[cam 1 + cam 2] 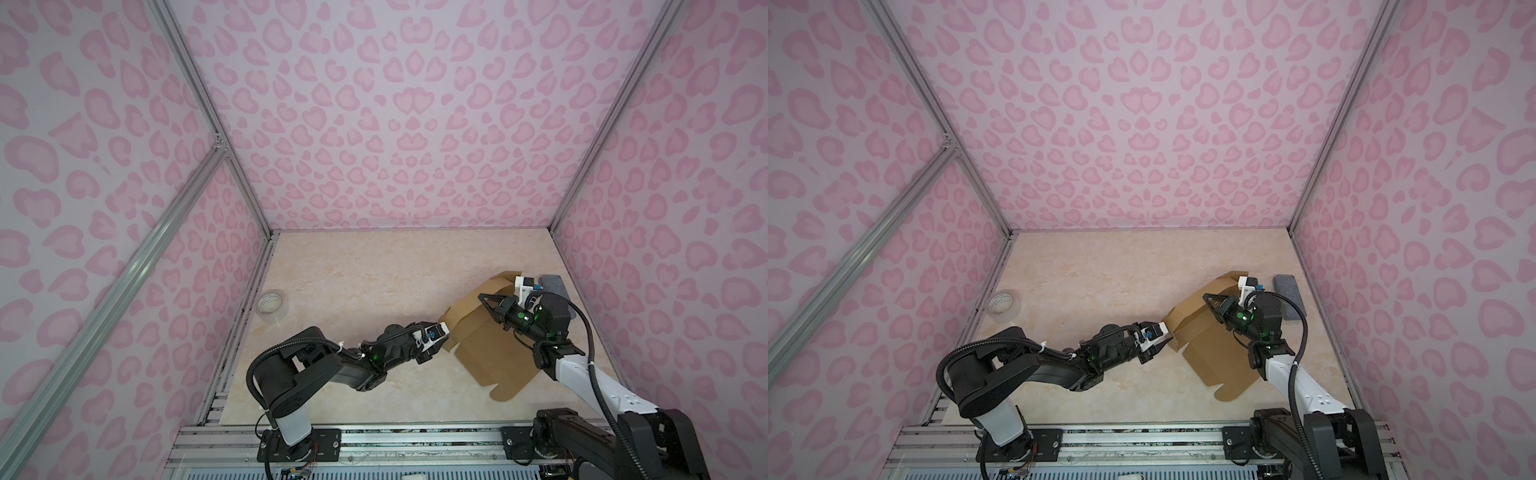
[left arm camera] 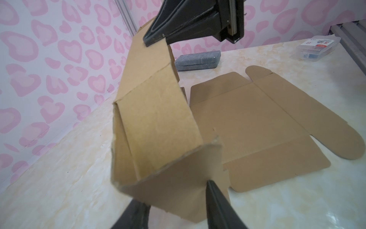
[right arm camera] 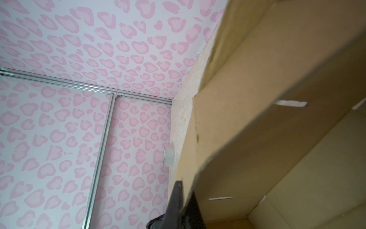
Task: Fold the paper box
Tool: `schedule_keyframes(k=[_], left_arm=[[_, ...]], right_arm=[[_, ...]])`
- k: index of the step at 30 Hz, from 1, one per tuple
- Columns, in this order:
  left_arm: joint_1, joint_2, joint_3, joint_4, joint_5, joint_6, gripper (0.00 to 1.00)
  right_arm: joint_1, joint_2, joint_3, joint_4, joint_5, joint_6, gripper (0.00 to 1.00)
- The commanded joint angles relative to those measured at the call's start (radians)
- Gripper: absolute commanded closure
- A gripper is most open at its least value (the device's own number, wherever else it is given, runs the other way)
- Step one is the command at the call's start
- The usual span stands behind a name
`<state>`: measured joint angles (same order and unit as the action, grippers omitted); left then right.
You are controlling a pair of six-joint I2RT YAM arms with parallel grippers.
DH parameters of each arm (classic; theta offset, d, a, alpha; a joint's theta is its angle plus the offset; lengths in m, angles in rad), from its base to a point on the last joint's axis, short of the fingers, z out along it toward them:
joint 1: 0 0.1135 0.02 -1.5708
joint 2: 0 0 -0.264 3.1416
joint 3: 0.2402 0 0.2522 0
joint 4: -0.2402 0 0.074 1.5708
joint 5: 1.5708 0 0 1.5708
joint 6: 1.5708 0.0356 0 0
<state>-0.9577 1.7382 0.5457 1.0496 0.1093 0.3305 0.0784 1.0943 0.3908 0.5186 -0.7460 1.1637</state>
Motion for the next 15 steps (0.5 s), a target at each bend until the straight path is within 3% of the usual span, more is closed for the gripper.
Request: schedule_keyframes(k=[1,10,15], left_arm=[[-0.003,-0.018,0.011,0.029,0.056,-0.03,0.53],[-0.007,-0.011,0.042,0.026,0.137,-0.12,0.54],[-0.012,-0.007,0.042,0.029,0.137,-0.121,0.54]], right_arm=[[0.0,-0.008,-0.006,0.045,-0.016,0.04,1.0],[-0.002,0.013,-0.039,0.229,-0.035,0.148,1.0],[-0.002,0.012,-0.041,0.238,-0.033,0.156,1.0]])
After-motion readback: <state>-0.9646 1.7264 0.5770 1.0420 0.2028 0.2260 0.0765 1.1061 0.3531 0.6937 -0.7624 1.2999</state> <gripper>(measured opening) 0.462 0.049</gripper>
